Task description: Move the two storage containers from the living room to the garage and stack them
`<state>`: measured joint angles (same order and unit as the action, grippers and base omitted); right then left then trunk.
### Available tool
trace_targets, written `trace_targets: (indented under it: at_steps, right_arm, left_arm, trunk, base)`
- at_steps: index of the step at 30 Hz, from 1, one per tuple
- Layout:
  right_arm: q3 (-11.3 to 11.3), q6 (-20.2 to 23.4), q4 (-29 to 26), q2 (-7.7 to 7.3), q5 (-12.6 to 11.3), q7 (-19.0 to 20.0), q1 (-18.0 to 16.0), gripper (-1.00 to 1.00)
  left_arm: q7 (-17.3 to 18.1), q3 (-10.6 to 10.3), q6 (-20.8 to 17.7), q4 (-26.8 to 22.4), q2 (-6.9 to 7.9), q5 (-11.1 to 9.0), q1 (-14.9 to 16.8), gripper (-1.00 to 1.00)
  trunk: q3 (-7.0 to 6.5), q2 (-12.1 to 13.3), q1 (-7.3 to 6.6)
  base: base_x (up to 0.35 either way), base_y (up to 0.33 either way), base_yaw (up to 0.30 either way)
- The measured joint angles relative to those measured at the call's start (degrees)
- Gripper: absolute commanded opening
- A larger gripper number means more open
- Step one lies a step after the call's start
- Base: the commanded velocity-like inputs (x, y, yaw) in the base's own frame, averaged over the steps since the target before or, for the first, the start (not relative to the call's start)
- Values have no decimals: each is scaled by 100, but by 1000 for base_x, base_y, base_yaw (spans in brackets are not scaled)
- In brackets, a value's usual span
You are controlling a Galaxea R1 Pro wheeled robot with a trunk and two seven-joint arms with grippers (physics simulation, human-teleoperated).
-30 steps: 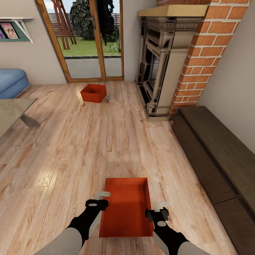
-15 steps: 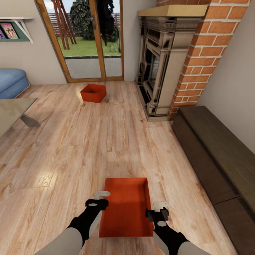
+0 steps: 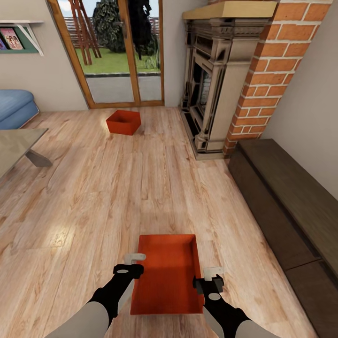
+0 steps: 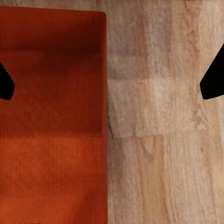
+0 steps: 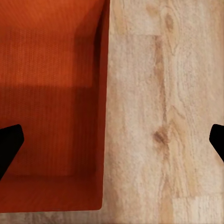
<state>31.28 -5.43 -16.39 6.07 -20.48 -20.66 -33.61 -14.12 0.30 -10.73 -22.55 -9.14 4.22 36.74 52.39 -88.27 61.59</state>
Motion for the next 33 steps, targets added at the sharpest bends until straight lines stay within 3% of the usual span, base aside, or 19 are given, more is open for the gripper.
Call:
trace_targets:
  at_steps: [4, 19, 23, 25, 33]
  right_arm:
    - [0, 1, 0, 1, 0, 0, 0, 100]
    - [0, -3, 0, 1, 1, 0, 0, 100]
    - [0, 0, -3, -1, 4, 0, 0, 100]
    - [0, 22, -45, -6, 8, 0, -5, 100]
    - [0, 51, -13, 17, -54, 0, -174, 100]
  left_arm:
    - [-6, 8, 12, -8, -1, 0, 0, 100]
    - [-4, 0, 16, 69, 2, -19, 0, 100]
    - [4, -31, 54, 90, 8, -171, 0, 100]
    - [7, -44, 251, 149, 12, -320, 0, 100]
    - [7, -25, 439, 408, 10, -388, 0, 100]
  trunk:
    - [0, 0, 0]
    - [269, -600, 329]
    - [341, -761, 417]
    - [377, -841, 461]
    - [520, -1162, 637]
  base:
    - [0, 0, 0]
    - [0, 0, 0]
    - [0, 0, 0]
    - [0, 0, 0]
    - [0, 0, 0]
